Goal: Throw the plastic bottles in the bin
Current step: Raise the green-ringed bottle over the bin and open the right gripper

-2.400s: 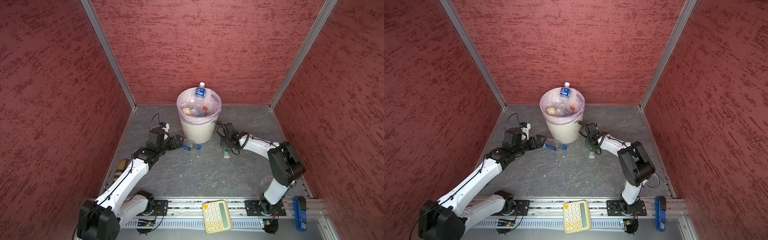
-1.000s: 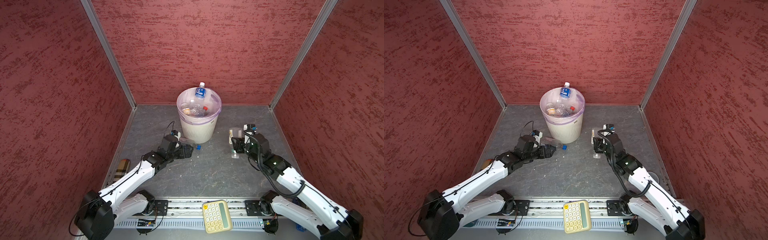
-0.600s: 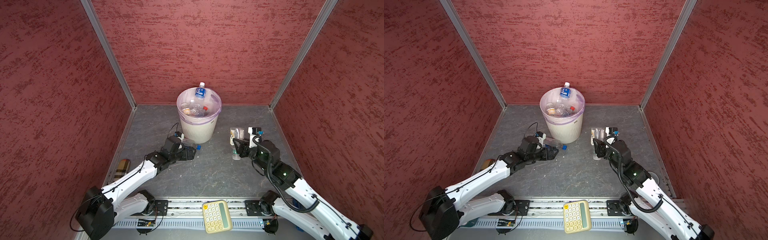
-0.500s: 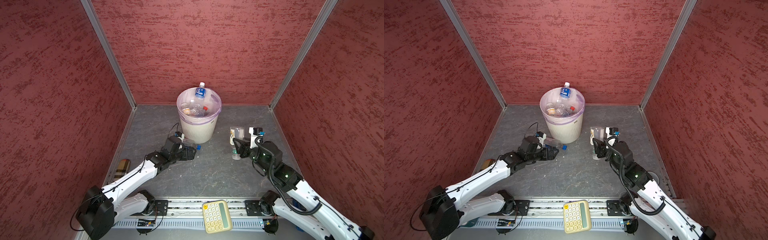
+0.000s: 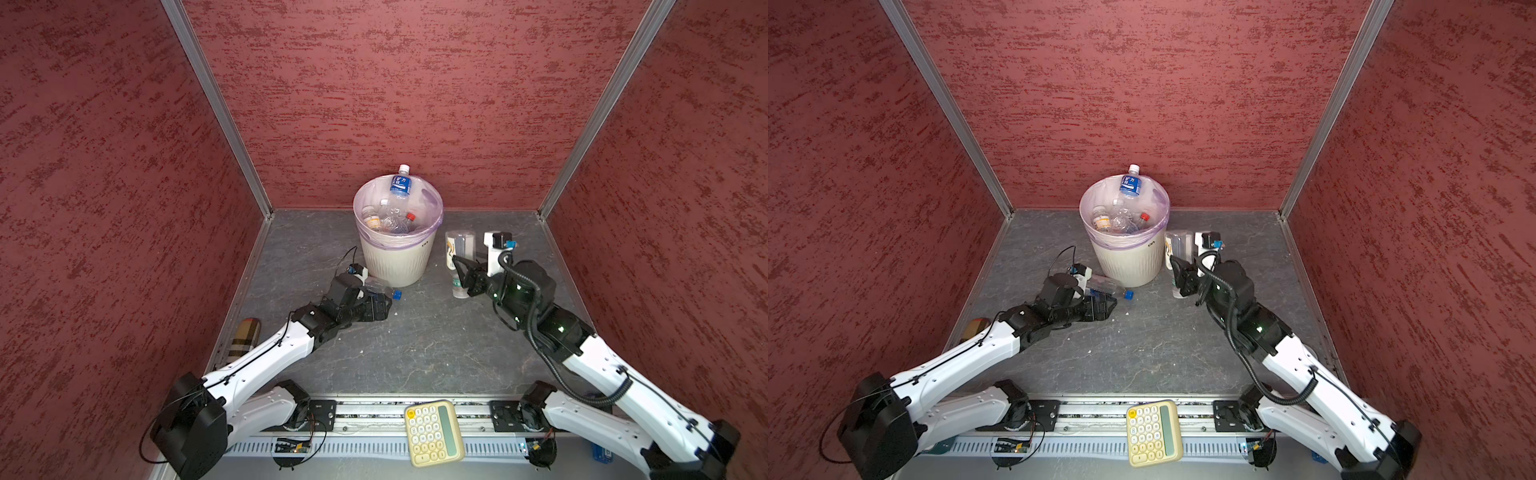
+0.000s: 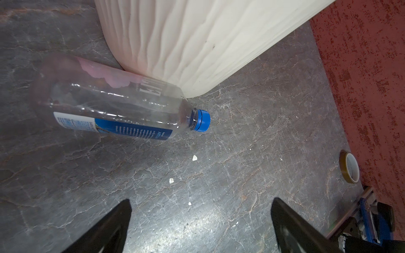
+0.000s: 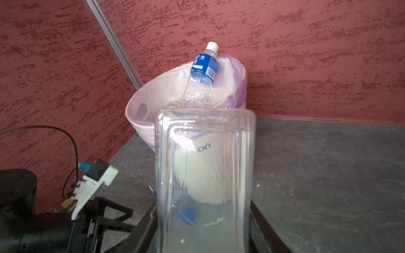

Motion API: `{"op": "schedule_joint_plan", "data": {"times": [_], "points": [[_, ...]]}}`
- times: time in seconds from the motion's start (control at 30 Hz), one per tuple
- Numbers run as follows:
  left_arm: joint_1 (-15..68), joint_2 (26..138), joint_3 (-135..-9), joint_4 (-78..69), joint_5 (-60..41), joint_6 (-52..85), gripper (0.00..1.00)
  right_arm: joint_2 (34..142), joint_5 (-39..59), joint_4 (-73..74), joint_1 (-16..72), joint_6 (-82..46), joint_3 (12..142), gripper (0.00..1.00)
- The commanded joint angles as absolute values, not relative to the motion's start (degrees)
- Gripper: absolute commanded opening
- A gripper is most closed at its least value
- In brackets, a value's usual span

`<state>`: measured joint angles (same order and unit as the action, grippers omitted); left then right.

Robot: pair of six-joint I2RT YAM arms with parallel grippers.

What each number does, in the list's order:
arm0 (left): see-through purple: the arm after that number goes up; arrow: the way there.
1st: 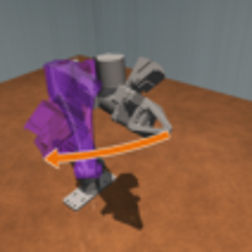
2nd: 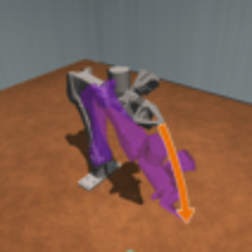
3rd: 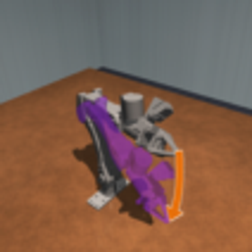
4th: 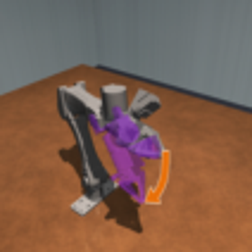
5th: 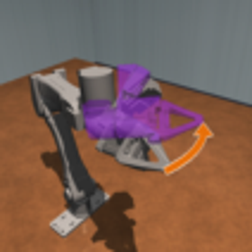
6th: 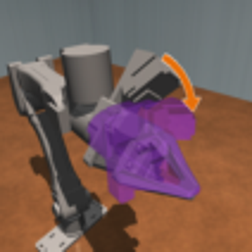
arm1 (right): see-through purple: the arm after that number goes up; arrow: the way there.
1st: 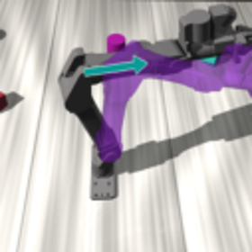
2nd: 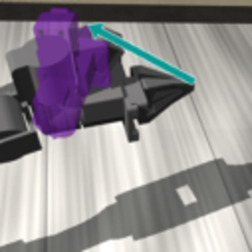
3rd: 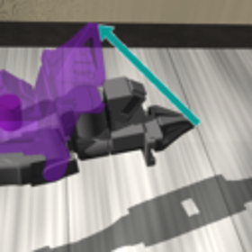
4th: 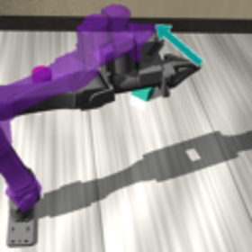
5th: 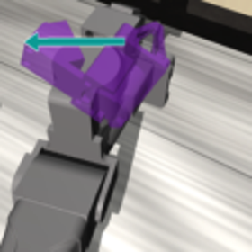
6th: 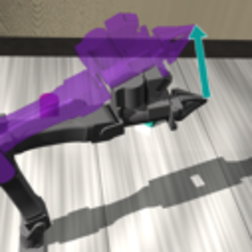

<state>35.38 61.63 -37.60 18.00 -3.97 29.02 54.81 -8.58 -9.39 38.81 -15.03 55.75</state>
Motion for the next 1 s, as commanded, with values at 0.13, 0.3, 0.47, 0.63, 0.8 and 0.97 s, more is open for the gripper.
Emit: {"op": "schedule_joint_plan", "data": {"times": [0.13,0.3,0.47,0.63,0.8,0.97], "points": [[35.41,55.98,-33.52,18.45,-1.73,29.89,0.99,77.06,-9.02,-7.93,38.79,-10.08,82.94,0.34],[35.19,52.78,-32.09,20.01,-0.8,30.86,0.99,96.24,-12.32,-14.04,35.57,-10.56,103.09,0.85],[35.31,51.57,-32.13,21.12,-0.84,31.1,0.99,100.39,-11.32,-19.02,32.25,-13.45,112.45,0.96],[35.2,50.39,-31.91,21.46,-0.27,31.09,1.0,92.02,-9.46,-15.74,32.24,-13.29,104.31,0.99],[35.06,52.73,-32.91,21.52,0.16,31.62,0.99,84.87,-10.66,-16.59,32.23,-13.19,98.36,0.99],[34.44,56.76,-34.48,20.22,0.55,34.36,0.99,79.31,-13.61,-18.95,32.25,-13.94,91.72,0.99]]}}
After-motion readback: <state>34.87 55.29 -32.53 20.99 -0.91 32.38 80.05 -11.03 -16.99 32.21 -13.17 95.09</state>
